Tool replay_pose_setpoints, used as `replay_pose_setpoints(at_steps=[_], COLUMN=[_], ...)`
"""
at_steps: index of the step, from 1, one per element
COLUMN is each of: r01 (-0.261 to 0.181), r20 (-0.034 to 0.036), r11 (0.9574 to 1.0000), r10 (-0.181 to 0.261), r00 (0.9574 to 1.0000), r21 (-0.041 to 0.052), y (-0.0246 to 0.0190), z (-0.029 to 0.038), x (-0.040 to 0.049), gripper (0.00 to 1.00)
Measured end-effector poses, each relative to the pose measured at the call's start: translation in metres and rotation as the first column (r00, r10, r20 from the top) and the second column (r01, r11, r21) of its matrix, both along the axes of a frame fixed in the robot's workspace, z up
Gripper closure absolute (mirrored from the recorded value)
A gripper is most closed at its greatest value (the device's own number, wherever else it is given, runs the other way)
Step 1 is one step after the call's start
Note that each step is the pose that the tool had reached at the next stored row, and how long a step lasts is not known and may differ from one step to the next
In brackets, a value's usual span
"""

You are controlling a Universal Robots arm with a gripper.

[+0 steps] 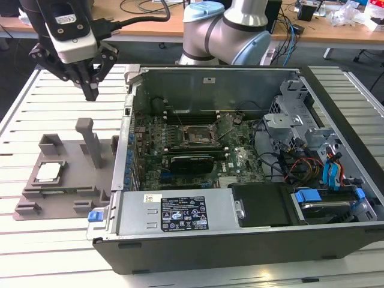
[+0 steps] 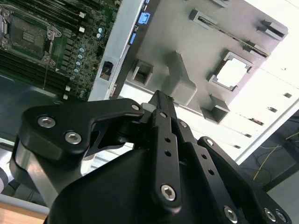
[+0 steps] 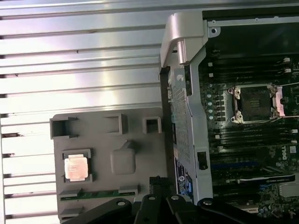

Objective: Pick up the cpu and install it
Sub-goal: 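Reach for the cpu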

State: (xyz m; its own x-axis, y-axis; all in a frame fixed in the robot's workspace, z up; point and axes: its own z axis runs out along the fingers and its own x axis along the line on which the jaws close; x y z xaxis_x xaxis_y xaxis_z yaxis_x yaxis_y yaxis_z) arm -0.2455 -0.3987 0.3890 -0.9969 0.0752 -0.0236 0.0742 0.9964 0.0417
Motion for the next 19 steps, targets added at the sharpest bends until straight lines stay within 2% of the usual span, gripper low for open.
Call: replay_pose_setpoints(at_steps=[11, 19], r01=[0.0, 0.0], r20=[0.0, 0.0001], r11=[1.0, 1.0], r10=[0.0, 0.0], r00=[1.0, 1.0], r21=[0.0, 0.0], y=[0.0, 0.0], z=[-0.0006, -0.0011], x=[-0.0152, -0.0316], gripper=[0.89, 0.89])
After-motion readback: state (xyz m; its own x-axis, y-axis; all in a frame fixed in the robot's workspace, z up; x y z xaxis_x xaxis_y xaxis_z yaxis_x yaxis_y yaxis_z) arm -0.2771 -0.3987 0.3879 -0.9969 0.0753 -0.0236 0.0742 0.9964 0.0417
